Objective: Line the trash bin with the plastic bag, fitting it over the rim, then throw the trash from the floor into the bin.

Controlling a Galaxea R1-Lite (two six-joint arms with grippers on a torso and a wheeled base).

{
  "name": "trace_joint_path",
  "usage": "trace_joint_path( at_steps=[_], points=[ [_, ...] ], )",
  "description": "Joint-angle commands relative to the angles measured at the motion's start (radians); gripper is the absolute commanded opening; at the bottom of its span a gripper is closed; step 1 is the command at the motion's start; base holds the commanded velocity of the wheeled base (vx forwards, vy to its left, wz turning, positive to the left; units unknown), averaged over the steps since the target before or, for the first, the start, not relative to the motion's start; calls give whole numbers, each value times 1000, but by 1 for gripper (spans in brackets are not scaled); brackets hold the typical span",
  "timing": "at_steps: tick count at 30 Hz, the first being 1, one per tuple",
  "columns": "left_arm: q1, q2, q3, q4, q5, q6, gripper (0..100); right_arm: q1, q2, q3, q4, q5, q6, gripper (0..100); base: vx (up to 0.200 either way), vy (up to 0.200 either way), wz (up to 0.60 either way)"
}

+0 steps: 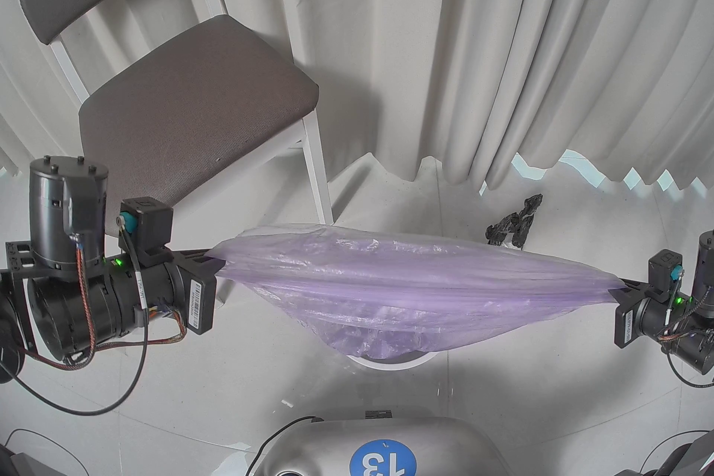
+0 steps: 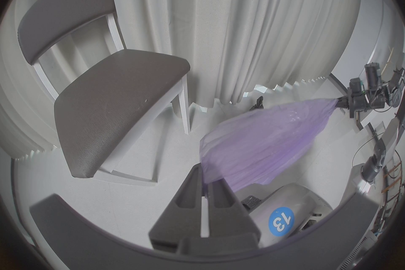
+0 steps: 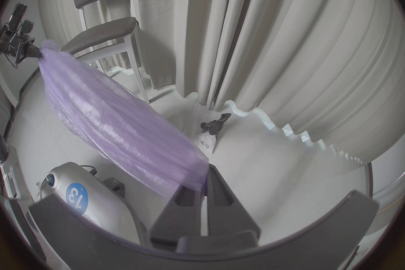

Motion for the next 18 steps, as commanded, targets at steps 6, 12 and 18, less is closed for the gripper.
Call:
trace_joint_path(
  at_steps=[6, 12, 18],
  points=[
    [-29, 117, -10, -150, -87, 5, 0, -9, -91, -19, -24, 173, -2, 0, 0, 0, 0],
    [-99, 277, -64, -469, -191, 13, 0, 17, -59, -136, -30, 449, -8, 0, 0, 0, 0],
    [-197, 375, -131, -509, -187, -9, 0, 175, 85, -174, -42, 446, -8, 0, 0, 0, 0]
  ],
)
